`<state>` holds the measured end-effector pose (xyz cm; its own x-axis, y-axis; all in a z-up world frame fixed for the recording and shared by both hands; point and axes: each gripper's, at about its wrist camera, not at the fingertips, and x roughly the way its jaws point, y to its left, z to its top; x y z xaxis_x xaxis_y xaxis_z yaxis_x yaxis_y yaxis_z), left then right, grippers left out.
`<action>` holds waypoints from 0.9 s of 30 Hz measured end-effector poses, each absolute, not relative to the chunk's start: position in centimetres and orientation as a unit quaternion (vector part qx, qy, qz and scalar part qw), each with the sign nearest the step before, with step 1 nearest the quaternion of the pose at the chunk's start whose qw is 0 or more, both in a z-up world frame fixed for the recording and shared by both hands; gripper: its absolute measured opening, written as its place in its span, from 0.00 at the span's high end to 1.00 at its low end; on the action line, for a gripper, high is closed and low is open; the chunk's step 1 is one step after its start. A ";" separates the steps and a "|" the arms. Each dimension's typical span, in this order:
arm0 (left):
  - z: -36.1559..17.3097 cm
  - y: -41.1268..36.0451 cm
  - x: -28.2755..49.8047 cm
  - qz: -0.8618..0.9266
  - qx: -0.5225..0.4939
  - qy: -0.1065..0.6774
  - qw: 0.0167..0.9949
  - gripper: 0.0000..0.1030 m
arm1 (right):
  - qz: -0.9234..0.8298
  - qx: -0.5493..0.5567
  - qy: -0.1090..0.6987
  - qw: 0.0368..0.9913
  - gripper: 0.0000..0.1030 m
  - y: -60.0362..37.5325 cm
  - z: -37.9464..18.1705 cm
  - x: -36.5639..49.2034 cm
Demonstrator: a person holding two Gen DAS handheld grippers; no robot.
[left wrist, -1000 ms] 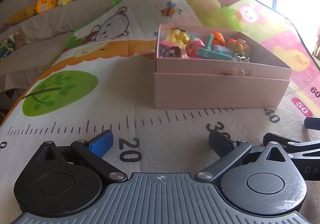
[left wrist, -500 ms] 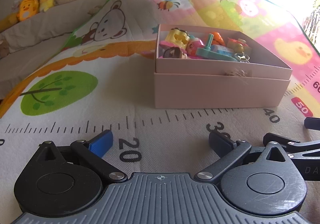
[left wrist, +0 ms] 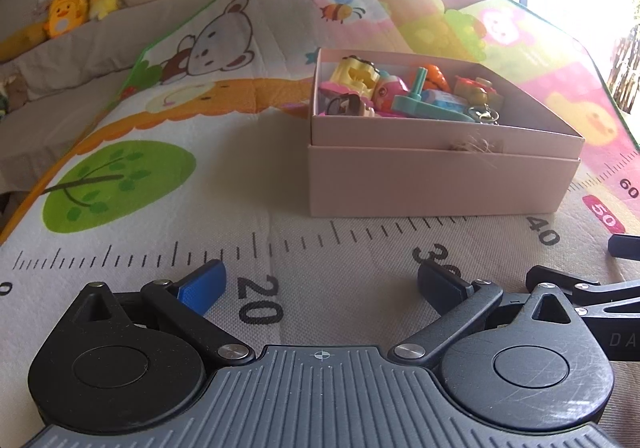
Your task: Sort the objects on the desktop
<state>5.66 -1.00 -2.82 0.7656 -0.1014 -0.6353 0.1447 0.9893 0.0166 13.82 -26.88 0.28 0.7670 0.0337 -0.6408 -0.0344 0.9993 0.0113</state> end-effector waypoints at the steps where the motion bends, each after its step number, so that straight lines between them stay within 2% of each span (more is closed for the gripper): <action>1: -2.8 -1.0 5.7 -0.065 0.032 0.336 0.939 0.00 | 0.018 -0.001 0.341 0.940 0.00 -26.9 0.3 13.9; 27: -2.8 -1.0 5.7 -0.066 0.032 0.336 0.939 0.00 | 0.018 -0.001 0.341 0.940 0.00 -27.0 0.3 13.7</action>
<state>5.69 -0.96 -2.82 0.7658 -0.1016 -0.6350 0.1447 0.9893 0.0163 13.69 -27.00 0.29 0.7673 0.0339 -0.6404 -0.0346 0.9993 0.0114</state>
